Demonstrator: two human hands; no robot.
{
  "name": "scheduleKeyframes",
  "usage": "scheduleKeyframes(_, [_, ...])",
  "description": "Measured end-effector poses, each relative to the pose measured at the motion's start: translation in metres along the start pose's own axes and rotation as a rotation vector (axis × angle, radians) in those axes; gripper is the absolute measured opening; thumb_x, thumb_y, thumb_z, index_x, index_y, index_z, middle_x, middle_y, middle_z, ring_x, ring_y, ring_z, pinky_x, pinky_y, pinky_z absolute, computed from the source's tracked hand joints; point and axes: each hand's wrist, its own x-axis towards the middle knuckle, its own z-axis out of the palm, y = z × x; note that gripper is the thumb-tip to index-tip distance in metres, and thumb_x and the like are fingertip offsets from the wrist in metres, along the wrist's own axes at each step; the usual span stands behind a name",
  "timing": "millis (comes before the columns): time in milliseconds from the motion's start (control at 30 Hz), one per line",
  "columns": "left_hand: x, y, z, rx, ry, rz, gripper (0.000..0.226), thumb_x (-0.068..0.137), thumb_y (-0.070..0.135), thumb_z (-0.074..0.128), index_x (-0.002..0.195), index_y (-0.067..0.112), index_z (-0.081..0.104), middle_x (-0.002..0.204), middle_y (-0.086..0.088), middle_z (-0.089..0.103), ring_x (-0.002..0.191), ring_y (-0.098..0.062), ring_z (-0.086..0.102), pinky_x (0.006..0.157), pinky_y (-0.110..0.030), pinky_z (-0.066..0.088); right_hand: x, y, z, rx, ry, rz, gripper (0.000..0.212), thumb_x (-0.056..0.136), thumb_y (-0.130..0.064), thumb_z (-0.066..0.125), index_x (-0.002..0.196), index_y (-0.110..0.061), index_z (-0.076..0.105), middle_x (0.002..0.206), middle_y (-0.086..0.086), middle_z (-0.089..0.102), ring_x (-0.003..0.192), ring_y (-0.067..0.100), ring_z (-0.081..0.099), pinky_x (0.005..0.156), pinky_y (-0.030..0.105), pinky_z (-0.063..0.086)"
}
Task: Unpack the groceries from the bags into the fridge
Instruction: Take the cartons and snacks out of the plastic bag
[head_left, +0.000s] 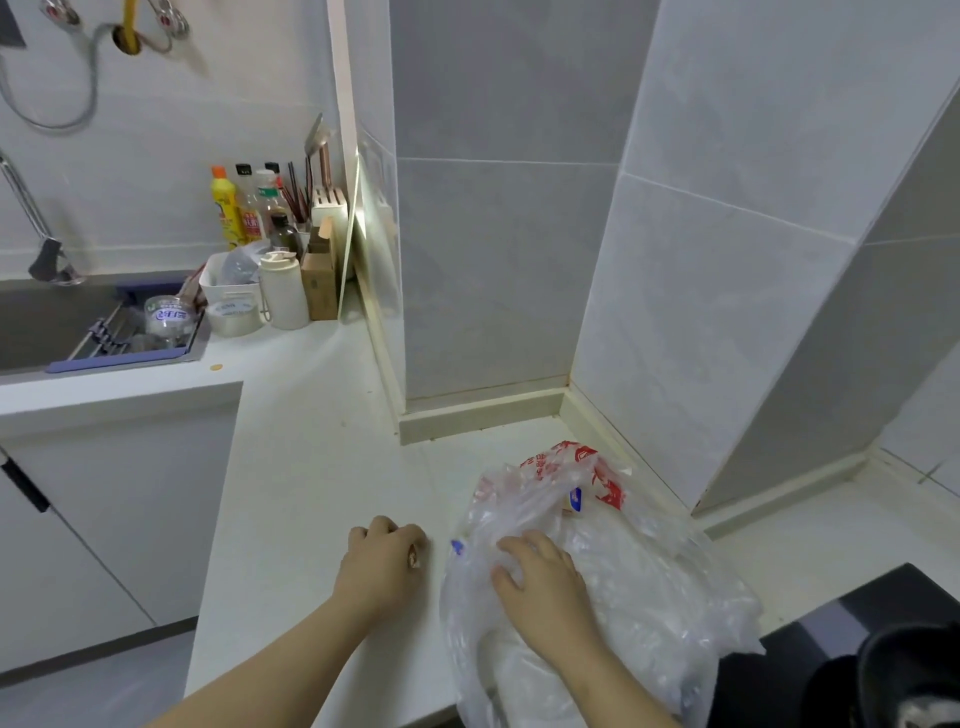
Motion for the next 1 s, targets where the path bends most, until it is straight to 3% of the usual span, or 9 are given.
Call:
scheduleKeyframes(133, [0.006, 0.018, -0.018, -0.326, 0.202, -0.025, 0.027, 0.088, 0.031, 0.057, 0.114, 0.025, 0.054, 0.101, 0.0, 0.052, 0.097, -0.009, 0.044, 0.079, -0.021, 0.036, -0.002, 0.001, -0.007, 0.35, 0.281, 0.019, 0.026, 0.093, -0.019, 0.05, 0.119, -0.02, 0.052, 0.13, -0.006, 0.039, 0.107, 0.008, 0.047, 0.087, 0.017, 0.037])
scheduleKeyframes(267, [-0.004, 0.065, -0.045, -0.492, 0.344, 0.161, 0.017, 0.091, 0.017, 0.043, 0.101, 0.019, 0.057, 0.108, 0.001, 0.038, 0.086, -0.005, 0.05, 0.079, -0.019, 0.035, 0.001, 0.002, -0.016, 0.593, 0.426, 0.146, 0.025, 0.091, 0.0, 0.044, 0.103, -0.022, 0.047, 0.116, 0.0, 0.04, 0.082, 0.012, 0.051, 0.068, 0.021, 0.038])
scheduleKeyframes(400, [-0.01, 0.093, -0.029, -0.218, 0.344, 0.386, 0.025, 0.091, 0.022, 0.037, 0.096, 0.017, 0.061, 0.116, 0.002, 0.042, 0.103, -0.021, 0.047, 0.082, -0.026, 0.041, 0.002, 0.006, -0.021, 0.58, 0.359, 0.131, 0.033, 0.092, 0.004, 0.039, 0.109, -0.022, 0.05, 0.119, -0.003, 0.048, 0.096, 0.014, 0.051, 0.076, 0.021, 0.037])
scheduleKeyframes(500, [-0.014, 0.095, -0.018, 0.02, 0.247, 0.479, 0.028, 0.085, 0.038, 0.039, 0.096, 0.025, 0.061, 0.105, -0.003, 0.058, 0.076, -0.023, 0.06, 0.05, -0.024, 0.042, -0.001, 0.01, -0.023, 0.503, 0.307, 0.121, 0.04, 0.092, 0.004, 0.037, 0.123, -0.018, 0.05, 0.12, -0.007, 0.047, 0.097, 0.01, 0.047, 0.078, 0.017, 0.035])
scheduleKeyframes(567, [-0.012, 0.089, -0.016, 0.183, 0.194, 0.571, 0.032, 0.073, 0.047, 0.059, 0.102, 0.033, 0.055, 0.105, -0.004, 0.059, 0.067, -0.019, 0.061, 0.04, -0.022, 0.041, -0.003, 0.012, -0.024, 0.464, 0.279, 0.11, 0.045, 0.091, 0.004, 0.037, 0.128, -0.02, 0.048, 0.124, -0.007, 0.048, 0.101, 0.01, 0.049, 0.081, 0.019, 0.037])
scheduleKeyframes(633, [-0.011, 0.085, -0.012, 0.299, 0.087, 0.573, 0.056, 0.066, 0.046, 0.075, 0.115, 0.035, 0.049, 0.13, -0.012, 0.047, 0.083, -0.024, 0.061, 0.05, -0.026, 0.047, -0.005, 0.014, -0.023, 0.411, 0.242, 0.095, 0.045, 0.092, 0.001, 0.036, 0.13, -0.022, 0.045, 0.127, -0.005, 0.049, 0.109, 0.012, 0.049, 0.087, 0.023, 0.04])
scheduleKeyframes(733, [-0.011, 0.084, -0.013, 0.367, 0.067, 0.496, 0.057, 0.083, 0.015, 0.057, 0.131, 0.037, 0.035, 0.155, -0.008, 0.002, 0.109, -0.029, 0.049, 0.068, -0.03, 0.045, -0.003, 0.018, -0.018, 0.275, 0.132, 0.067, 0.042, 0.093, -0.004, 0.036, 0.131, -0.022, 0.044, 0.13, -0.003, 0.051, 0.119, 0.015, 0.047, 0.097, 0.028, 0.041])
scheduleKeyframes(800, [-0.01, 0.084, -0.016, 0.348, 0.086, 0.488, 0.059, 0.083, 0.004, 0.047, 0.13, 0.038, 0.036, 0.156, -0.008, -0.001, 0.107, -0.029, 0.051, 0.064, -0.03, 0.039, -0.001, 0.02, -0.013, 0.189, 0.037, 0.061, 0.041, 0.094, -0.007, 0.037, 0.131, -0.021, 0.044, 0.132, -0.002, 0.051, 0.122, 0.016, 0.047, 0.1, 0.031, 0.04])
scheduleKeyframes(1000, [-0.01, 0.074, -0.029, 0.379, -0.047, 0.643, 0.037, 0.091, 0.045, 0.047, 0.128, 0.042, 0.047, 0.157, 0.003, -0.001, 0.117, -0.024, 0.045, 0.082, -0.031, 0.044, 0.0, 0.025, -0.003, 0.073, -0.126, 0.097, 0.043, 0.093, -0.013, 0.035, 0.133, -0.024, 0.049, 0.134, 0.0, 0.054, 0.121, 0.02, 0.051, 0.102, 0.033, 0.043])
